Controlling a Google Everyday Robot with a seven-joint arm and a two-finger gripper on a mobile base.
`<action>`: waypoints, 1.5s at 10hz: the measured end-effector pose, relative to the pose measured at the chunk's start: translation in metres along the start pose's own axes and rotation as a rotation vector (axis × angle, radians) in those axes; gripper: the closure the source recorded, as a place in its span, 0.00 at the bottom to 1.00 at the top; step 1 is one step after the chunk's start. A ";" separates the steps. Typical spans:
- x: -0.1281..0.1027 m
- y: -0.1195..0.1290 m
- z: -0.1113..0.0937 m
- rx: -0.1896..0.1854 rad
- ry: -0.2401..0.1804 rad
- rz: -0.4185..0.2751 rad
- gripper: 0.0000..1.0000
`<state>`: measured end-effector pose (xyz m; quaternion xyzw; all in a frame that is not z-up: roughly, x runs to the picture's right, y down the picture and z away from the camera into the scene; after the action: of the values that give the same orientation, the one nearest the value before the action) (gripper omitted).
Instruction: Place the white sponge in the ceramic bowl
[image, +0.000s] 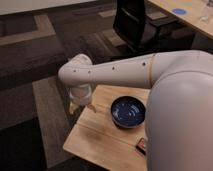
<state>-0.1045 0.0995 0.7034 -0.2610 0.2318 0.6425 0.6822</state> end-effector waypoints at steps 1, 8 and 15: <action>0.000 0.000 0.001 0.000 0.002 0.000 0.35; 0.001 -0.006 0.000 0.010 0.009 0.000 0.35; 0.036 -0.215 -0.043 0.017 0.017 0.220 0.35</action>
<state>0.1133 0.0909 0.6601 -0.2335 0.2702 0.7091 0.6080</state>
